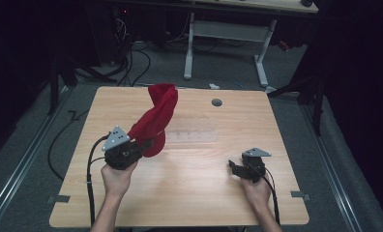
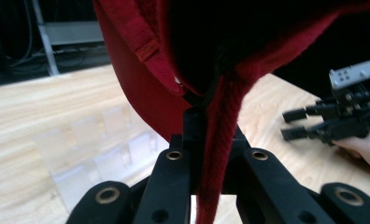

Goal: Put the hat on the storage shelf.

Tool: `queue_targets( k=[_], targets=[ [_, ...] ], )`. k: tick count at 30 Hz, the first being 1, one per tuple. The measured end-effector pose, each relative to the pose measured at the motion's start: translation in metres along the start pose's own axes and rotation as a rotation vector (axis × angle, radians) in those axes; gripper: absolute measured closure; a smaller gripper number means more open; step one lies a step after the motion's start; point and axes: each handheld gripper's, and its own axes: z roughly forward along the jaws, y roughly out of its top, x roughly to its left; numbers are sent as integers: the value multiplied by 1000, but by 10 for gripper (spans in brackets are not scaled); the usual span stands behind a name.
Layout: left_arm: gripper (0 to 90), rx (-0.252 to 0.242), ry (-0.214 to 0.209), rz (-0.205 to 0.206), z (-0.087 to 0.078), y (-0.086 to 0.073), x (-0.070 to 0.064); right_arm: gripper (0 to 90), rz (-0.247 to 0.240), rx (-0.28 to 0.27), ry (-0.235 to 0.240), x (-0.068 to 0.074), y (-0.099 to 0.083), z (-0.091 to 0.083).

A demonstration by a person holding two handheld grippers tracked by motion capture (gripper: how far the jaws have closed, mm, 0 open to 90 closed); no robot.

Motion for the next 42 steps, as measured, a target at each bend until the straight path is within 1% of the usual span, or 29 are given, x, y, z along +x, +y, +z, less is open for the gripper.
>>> queue_targets(
  k=[3, 7, 11, 13, 14, 20, 24, 25, 26, 28, 30, 31, 36, 39, 42],
  targets=[
    [851, -24, 19, 3, 3, 7, 4, 372, 3, 0, 0, 0, 0, 0],
    [851, -42, 43, 6, 7, 15, 10, 369, 2, -1, 0, 1, 0, 0],
    [851, -52, 66, 18, 11, 19, 15, 367, 2, 0, 1, 1, 0, 0],
    [850, -54, 70, 20, 12, 20, 17, 367, 2, 1, 2, 1, 0, 0],
    [850, -65, 79, 16, 14, 21, 20, 367, 2, 0, 2, 1, 0, 0],
    [850, -59, 94, -1, 21, 22, 29, 367, 2, 0, 2, 1, 0, 0],
    [850, -66, 101, -8, 24, 22, 31, 367, 0, 0, 2, 1, 0, 0],
    [850, -73, 104, -16, 26, 24, 33, 367, 0, 0, 2, 1, 0, 0],
    [850, -72, 107, -10, 26, 24, 33, 367, 2, 1, 2, 1, 0, 0],
    [850, -78, 110, -16, 28, 26, 35, 365, 2, 1, 3, 1, 0, 0],
    [850, -75, 115, -14, 29, 26, 36, 365, 0, 0, 3, 1, 0, 0],
    [850, -75, 125, -13, 31, 28, 38, 365, 0, 0, 3, 1, 0, 0],
    [850, -73, 130, -5, 34, 29, 39, 364, -1, 0, 3, 1, 0, 0],
    [850, -67, 137, 7, 38, 30, 40, 364, -1, 0, 3, 1, 0, 0],
    [850, -69, 139, 1, 40, 31, 42, 364, -1, 0, 3, 1, 0, 0]
  ],
)
